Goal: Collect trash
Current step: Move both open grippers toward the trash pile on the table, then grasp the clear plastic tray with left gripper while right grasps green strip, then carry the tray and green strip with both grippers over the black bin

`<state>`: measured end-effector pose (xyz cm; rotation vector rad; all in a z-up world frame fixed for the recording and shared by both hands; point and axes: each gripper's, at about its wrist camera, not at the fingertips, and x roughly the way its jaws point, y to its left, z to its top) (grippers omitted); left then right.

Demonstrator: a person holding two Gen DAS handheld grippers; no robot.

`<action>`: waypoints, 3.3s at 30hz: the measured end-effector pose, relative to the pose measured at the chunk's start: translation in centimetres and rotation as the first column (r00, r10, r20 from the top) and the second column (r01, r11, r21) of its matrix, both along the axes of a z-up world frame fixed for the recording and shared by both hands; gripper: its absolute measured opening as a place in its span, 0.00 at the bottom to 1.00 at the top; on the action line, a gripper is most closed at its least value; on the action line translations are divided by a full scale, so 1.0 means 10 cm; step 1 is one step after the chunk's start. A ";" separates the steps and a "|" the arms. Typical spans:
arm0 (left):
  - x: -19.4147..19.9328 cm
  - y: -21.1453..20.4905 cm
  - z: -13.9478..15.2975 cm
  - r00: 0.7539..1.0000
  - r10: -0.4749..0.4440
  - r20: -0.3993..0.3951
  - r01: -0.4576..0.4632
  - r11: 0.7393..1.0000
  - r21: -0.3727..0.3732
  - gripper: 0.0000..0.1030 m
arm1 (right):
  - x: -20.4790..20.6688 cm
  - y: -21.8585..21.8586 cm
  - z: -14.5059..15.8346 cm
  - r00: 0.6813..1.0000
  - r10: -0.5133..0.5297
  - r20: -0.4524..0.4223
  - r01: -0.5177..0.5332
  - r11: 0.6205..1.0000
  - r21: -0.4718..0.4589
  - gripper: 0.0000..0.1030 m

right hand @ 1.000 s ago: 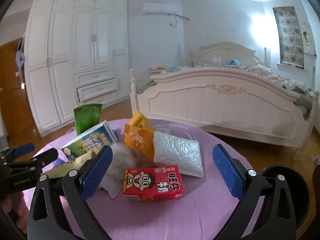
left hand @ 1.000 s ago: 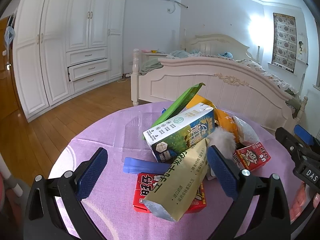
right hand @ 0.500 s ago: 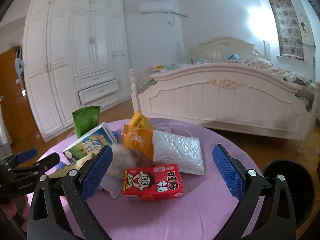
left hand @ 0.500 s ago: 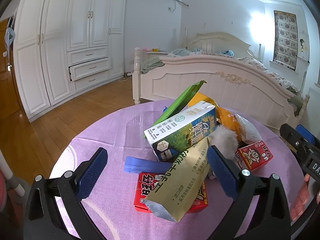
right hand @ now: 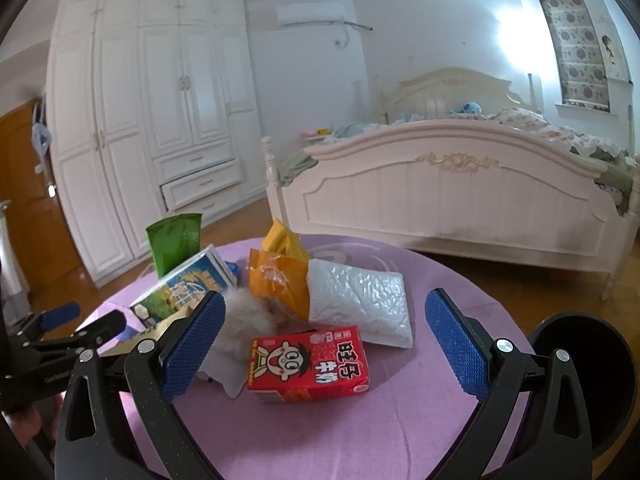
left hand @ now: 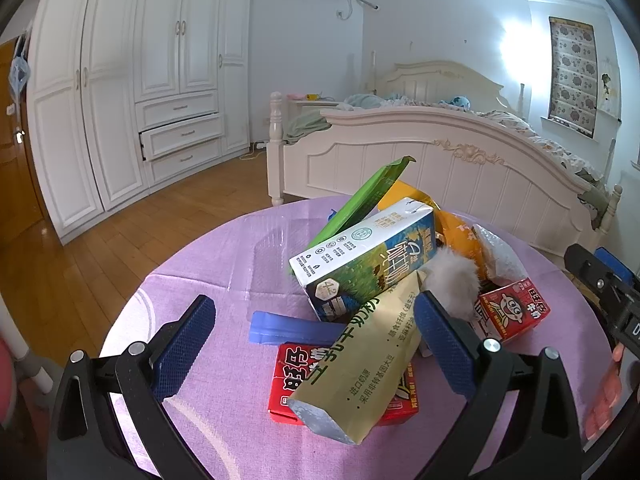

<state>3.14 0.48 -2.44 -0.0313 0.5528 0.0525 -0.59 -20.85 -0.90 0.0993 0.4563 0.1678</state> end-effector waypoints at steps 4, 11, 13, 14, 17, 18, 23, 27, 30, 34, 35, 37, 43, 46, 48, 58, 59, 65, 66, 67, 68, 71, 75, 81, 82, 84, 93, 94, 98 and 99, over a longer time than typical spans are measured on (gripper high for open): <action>0.01 0.02 -0.01 1.000 0.000 -0.002 0.000 1.000 -0.010 0.95 | 0.03 0.02 -0.01 1.000 0.012 -0.016 -0.013 1.000 -0.016 0.96; 0.01 0.10 -0.02 1.000 0.001 -0.007 -0.001 0.999 -0.043 0.95 | 0.12 -0.08 -0.05 0.996 0.019 -0.082 -0.015 0.999 0.047 0.96; -0.01 0.15 -0.02 1.000 -0.012 -0.003 0.012 0.997 -0.078 0.95 | 0.18 -0.13 -0.09 0.992 0.030 -0.125 -0.019 0.995 0.094 0.96; -0.02 0.21 -0.02 1.000 -0.023 -0.005 0.023 0.994 -0.105 0.95 | 0.21 -0.13 -0.10 0.988 0.045 -0.148 -0.030 0.994 0.108 0.96; -0.02 0.47 0.00 1.000 0.003 -0.016 -0.005 0.994 -0.105 0.95 | 0.29 0.00 -0.01 0.980 0.095 -0.174 -0.085 0.994 0.066 0.96; -0.01 0.55 0.01 1.000 0.010 -0.022 -0.012 0.994 -0.111 0.95 | 0.30 0.06 0.03 0.980 0.118 -0.159 -0.108 0.991 0.075 0.96; 0.17 1.18 0.00 0.997 0.025 -0.068 -0.037 0.983 -0.182 0.95 | 0.50 0.46 0.33 0.944 0.283 -0.169 -0.267 0.957 0.113 0.96; 0.45 1.41 -0.07 0.994 -0.033 -0.107 0.008 0.974 -0.228 0.95 | 0.80 0.82 0.43 0.904 0.357 -0.233 -0.327 0.932 0.159 0.93; 0.59 1.40 -0.11 0.988 -0.088 -0.126 0.053 0.965 -0.258 0.95 | 1.02 1.04 0.45 0.888 0.361 -0.283 -0.321 0.930 0.179 0.88; 0.66 1.26 -0.10 0.978 -0.171 -0.116 0.134 0.952 -0.274 0.95 | 1.25 1.30 0.39 0.874 0.356 -0.331 -0.319 0.934 0.162 0.82; 0.66 1.23 -0.11 0.975 -0.194 -0.112 0.157 0.948 -0.277 0.95 | 1.31 1.35 0.37 0.872 0.345 -0.348 -0.313 0.938 0.147 0.75; 0.67 1.16 -0.12 0.966 -0.228 -0.119 0.190 0.944 -0.269 0.95 | 1.45 1.46 0.29 0.861 0.318 -0.396 -0.294 0.948 0.122 0.63; 0.90 1.30 -0.24 0.955 -0.230 -0.188 0.149 0.918 -0.367 0.95 | 1.53 1.56 0.10 0.840 0.304 -0.449 -0.280 0.952 0.122 0.42; 1.01 1.28 -0.26 0.947 -0.239 -0.215 0.145 0.915 -0.377 0.95 | 1.48 1.52 0.07 0.849 0.289 -0.443 -0.252 0.957 0.142 0.29; 1.10 1.23 -0.25 0.942 -0.246 -0.230 0.151 0.919 -0.366 0.85 | 1.44 1.48 0.07 0.849 0.298 -0.437 -0.247 0.954 0.171 0.26; 1.12 1.41 -0.52 0.938 -0.157 -0.310 0.011 0.905 -0.424 0.03 | 1.16 1.20 0.20 0.878 0.364 -0.312 -0.292 0.922 0.255 0.07; 1.07 1.40 -0.50 0.942 -0.154 -0.297 0.016 0.908 -0.420 0.03 | 1.14 1.17 0.22 0.880 0.371 -0.296 -0.299 0.917 0.263 0.06; 0.75 1.38 -0.19 0.966 -0.138 -0.217 0.035 0.908 -0.418 0.03 | 0.86 0.86 0.48 0.892 0.419 -0.172 -0.358 0.885 0.298 0.06; 0.66 1.35 -0.08 0.970 -0.145 -0.193 0.050 0.903 -0.426 0.03 | 0.78 0.77 0.52 0.895 0.419 -0.151 -0.362 0.881 0.304 0.06; 0.61 1.30 0.03 0.973 -0.154 -0.174 0.067 0.902 -0.427 0.03 | 0.71 0.63 0.56 0.900 0.419 -0.122 -0.364 0.876 0.316 0.06; 0.59 1.24 0.11 0.973 -0.164 -0.161 0.082 0.902 -0.423 0.03 | 0.66 0.55 0.58 0.903 0.417 -0.108 -0.364 0.873 0.324 0.06; 0.50 0.90 0.39 0.967 -0.225 -0.118 0.158 0.896 -0.416 0.03 | 0.45 0.10 0.65 0.920 0.388 -0.050 -0.345 0.865 0.363 0.06; 0.56 0.16 0.59 0.929 -0.357 -0.097 0.289 0.864 -0.413 0.03 | 0.15 -0.64 0.64 0.960 0.279 -0.003 -0.256 0.888 0.383 0.06; 0.75 -1.22 0.48 0.805 -0.580 -0.123 0.488 0.766 -0.418 0.03 | -0.18 -1.72 0.36 0.997 0.074 -0.033 -0.055 0.920 0.387 0.06; 0.77 -1.38 0.42 0.787 -0.603 -0.129 0.506 0.751 -0.424 0.03 | -0.23 -1.91 0.28 0.998 0.032 -0.048 -0.011 0.925 0.379 0.06; 0.82 -1.83 0.30 0.739 -0.656 -0.153 0.549 0.718 -0.428 0.03 | -0.32 -2.20 0.14 0.997 -0.025 -0.078 0.053 0.924 0.378 0.06; 0.99 -3.11 -0.18 0.591 -0.760 -0.271 0.637 0.646 -0.421 0.03 | -0.53 -3.08 -0.70 0.949 -0.196 -0.246 0.282 0.876 0.391 0.06; 1.01 -3.18 -0.21 0.584 -0.762 -0.280 0.640 0.644 -0.418 0.03 | -0.56 -3.15 -0.79 0.943 -0.206 -0.263 0.299 0.870 0.392 0.06; 1.06 -3.48 -0.40 0.554 -0.767 -0.323 0.651 0.641 -0.406 0.03 | -0.55 -3.36 -1.08 0.917 -0.234 -0.323 0.354 0.850 0.390 0.06; 1.02 -3.53 -0.41 0.551 -0.767 -0.329 0.654 0.642 -0.401 0.03 | -0.52 -3.36 -1.07 0.913 -0.237 -0.333 0.362 0.846 0.391 0.06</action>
